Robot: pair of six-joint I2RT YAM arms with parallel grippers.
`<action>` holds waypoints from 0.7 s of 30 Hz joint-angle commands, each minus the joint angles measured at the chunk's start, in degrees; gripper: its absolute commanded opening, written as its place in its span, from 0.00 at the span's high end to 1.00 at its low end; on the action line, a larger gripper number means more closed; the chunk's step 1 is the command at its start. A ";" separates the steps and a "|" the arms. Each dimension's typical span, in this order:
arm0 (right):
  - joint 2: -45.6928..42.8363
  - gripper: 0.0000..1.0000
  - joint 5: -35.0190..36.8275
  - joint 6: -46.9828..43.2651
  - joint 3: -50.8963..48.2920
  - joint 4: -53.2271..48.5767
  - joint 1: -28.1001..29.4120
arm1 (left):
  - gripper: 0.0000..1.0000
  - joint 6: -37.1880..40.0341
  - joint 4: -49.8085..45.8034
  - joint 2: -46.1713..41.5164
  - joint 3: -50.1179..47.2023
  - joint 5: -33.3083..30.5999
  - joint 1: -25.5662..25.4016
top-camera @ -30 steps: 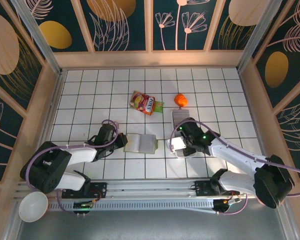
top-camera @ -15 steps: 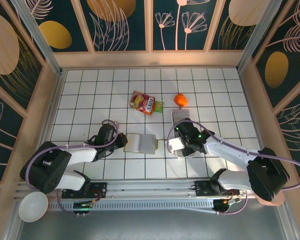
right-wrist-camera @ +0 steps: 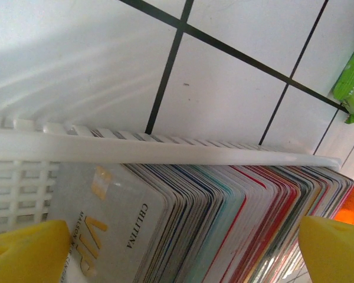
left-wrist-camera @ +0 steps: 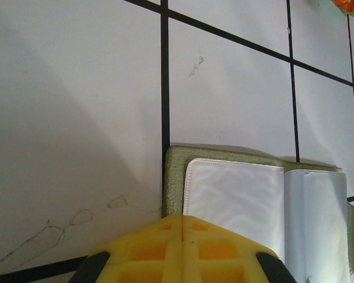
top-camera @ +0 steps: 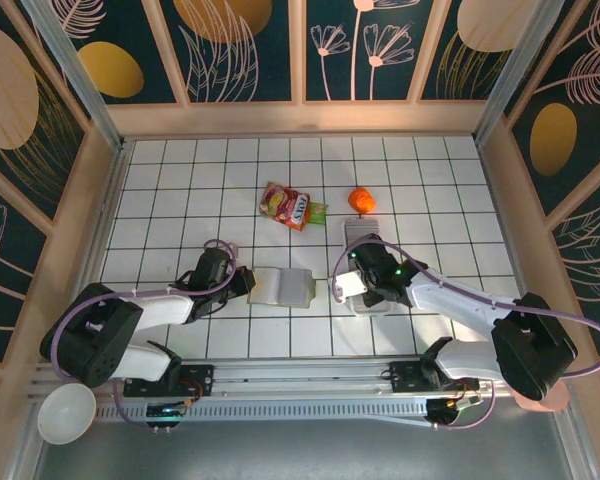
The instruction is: Put the credit cards into the card holder
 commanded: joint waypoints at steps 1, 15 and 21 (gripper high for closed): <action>0.41 0.01 1.95 -1.59 0.00 0.98 -0.03 | 1.00 0.87 -2.69 0.17 -0.82 0.90 -0.04; -2.66 0.17 1.09 -2.07 -0.29 -1.50 -0.34 | 1.00 0.97 -2.87 0.51 -0.74 0.46 -0.12; -3.32 0.28 0.66 -1.94 -0.11 -3.04 -0.38 | 1.00 0.94 -2.91 0.57 -0.64 0.46 -0.06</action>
